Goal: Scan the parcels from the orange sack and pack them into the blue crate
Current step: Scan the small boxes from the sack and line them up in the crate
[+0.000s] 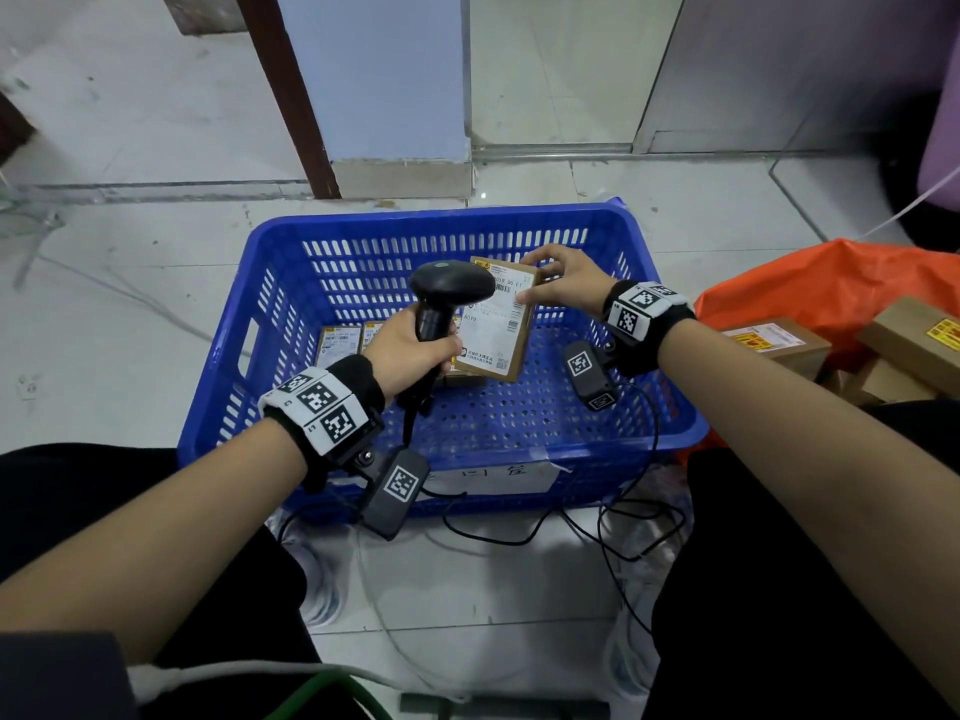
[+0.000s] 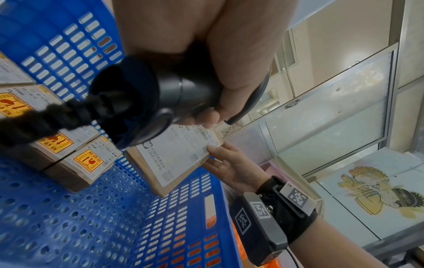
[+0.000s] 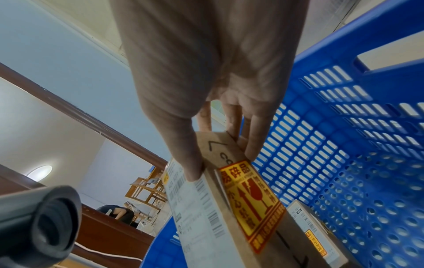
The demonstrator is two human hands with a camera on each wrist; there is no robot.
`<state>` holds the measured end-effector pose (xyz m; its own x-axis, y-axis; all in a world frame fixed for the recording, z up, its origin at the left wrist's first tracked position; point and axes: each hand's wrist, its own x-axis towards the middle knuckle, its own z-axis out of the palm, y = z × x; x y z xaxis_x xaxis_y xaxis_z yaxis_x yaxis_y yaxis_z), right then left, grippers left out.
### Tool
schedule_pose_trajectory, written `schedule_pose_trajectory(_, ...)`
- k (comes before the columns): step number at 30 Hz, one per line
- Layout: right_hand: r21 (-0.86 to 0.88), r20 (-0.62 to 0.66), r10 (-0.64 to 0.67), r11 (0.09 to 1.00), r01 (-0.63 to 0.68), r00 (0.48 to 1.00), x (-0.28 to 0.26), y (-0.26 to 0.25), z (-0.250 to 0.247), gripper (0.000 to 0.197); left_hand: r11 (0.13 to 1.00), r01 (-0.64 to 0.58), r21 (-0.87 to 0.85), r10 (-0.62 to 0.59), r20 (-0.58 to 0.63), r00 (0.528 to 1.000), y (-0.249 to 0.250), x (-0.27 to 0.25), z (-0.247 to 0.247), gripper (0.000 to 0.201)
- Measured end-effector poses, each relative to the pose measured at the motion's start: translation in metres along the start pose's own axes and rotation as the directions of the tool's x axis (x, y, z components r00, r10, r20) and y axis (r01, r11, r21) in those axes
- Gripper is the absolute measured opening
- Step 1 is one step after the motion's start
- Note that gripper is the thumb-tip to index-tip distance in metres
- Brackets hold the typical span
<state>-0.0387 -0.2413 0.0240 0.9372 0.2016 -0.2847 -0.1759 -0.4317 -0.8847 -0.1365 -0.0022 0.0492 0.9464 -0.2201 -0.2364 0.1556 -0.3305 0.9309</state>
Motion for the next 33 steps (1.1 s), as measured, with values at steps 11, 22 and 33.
schedule_pose_trajectory(11,-0.112,-0.172,-0.011,0.994,-0.008,0.985,0.011,0.012,0.0,0.049,1.0,0.015,-0.018,-0.015,-0.001,1.0,-0.001,-0.003,-0.007,0.011)
schedule_pose_trajectory(22,-0.381,-0.3,0.131,0.891,-0.245,0.945,0.041,0.053,-0.003,0.05,0.997,0.042,-0.066,-0.044,-0.029,0.999,0.013,0.009,-0.016,0.01)
schedule_pose_trajectory(33,-0.49,-0.284,0.348,0.748,-0.447,0.893,0.102,0.135,0.046,0.043,0.988,0.069,-0.138,-0.076,-0.042,0.996,0.002,0.02,-0.011,0.011)
